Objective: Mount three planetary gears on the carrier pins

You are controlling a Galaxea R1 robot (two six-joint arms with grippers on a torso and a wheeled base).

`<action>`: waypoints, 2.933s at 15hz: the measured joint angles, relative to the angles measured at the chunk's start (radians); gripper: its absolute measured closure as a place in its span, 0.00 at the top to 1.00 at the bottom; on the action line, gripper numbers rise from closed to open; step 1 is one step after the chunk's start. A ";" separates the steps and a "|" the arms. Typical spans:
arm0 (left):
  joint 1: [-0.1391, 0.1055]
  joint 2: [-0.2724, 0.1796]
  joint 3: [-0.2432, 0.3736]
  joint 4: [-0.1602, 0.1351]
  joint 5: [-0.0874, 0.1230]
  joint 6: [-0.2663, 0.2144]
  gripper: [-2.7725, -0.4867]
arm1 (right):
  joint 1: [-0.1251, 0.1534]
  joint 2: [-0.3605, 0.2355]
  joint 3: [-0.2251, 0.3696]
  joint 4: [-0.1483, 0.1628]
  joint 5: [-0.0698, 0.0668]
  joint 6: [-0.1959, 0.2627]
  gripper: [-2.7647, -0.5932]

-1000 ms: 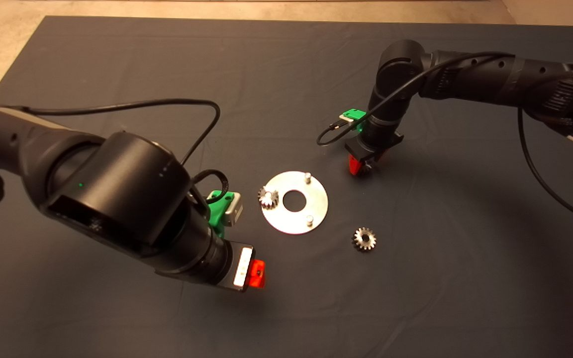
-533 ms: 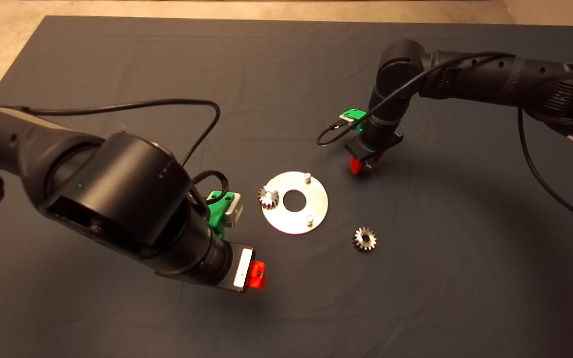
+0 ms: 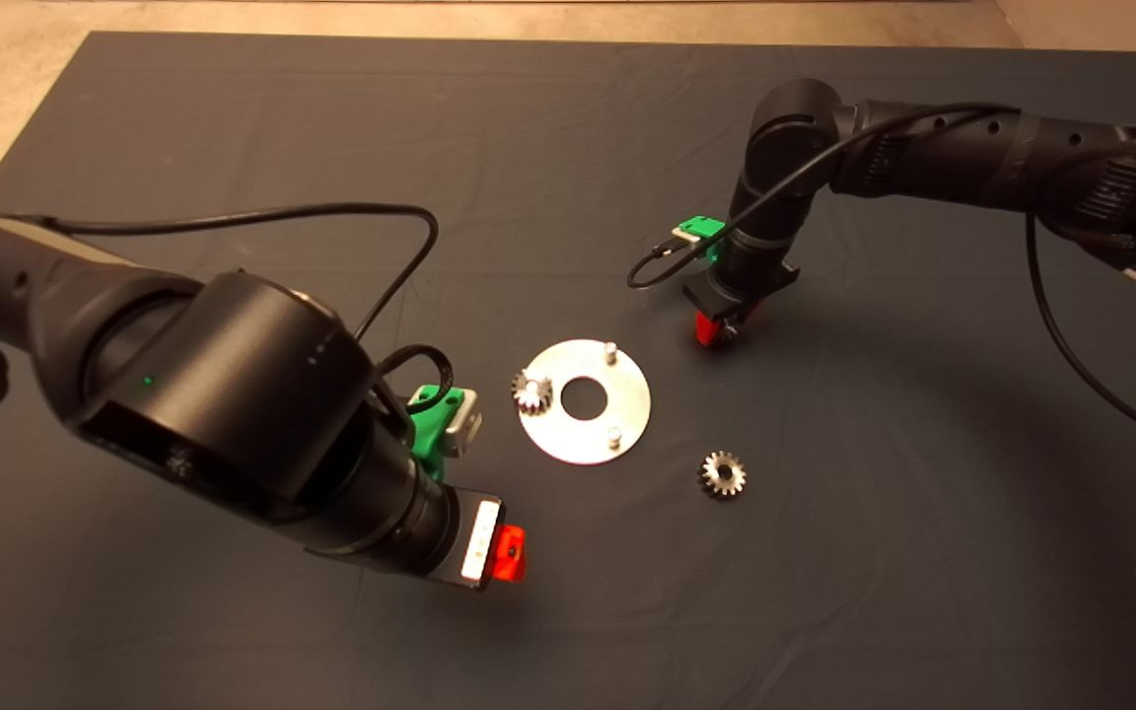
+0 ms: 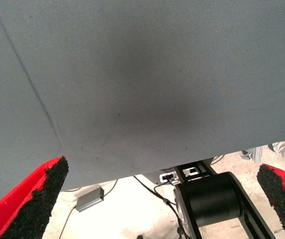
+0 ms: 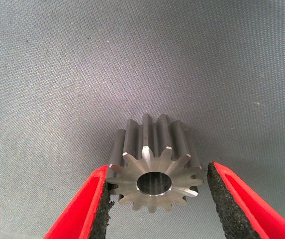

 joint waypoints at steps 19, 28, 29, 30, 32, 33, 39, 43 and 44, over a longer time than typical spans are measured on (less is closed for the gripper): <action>0.000 0.000 0.007 -0.005 0.000 -0.003 0.99 | -0.003 0.001 0.000 0.003 0.001 0.002 0.25; 0.000 0.000 0.009 -0.010 0.000 -0.003 0.99 | -0.003 0.001 -0.010 0.006 0.002 0.007 0.23; 0.000 0.002 0.011 -0.011 0.000 -0.003 0.99 | -0.003 0.001 -0.011 0.007 0.002 0.007 0.23; 0.000 0.002 0.012 -0.011 0.000 -0.003 0.99 | -0.003 0.001 -0.012 0.007 0.002 0.007 0.22; 0.000 0.002 0.013 -0.012 0.000 -0.007 0.99 | -0.003 0.004 -0.011 0.007 0.002 0.008 0.22; 0.000 0.002 0.014 -0.012 0.000 -0.009 0.99 | -0.003 0.007 -0.011 0.007 0.000 0.011 0.22; 0.000 0.003 0.024 -0.015 0.000 -0.026 0.99 | -0.001 0.015 -0.011 0.024 -0.006 0.072 0.21; 0.000 0.011 0.031 -0.019 0.000 -0.026 0.99 | 0.002 0.020 0.116 0.027 -0.004 0.111 0.21; 0.000 0.013 0.035 -0.022 0.000 -0.027 0.99 | 0.004 0.026 0.154 0.030 -0.003 0.140 0.21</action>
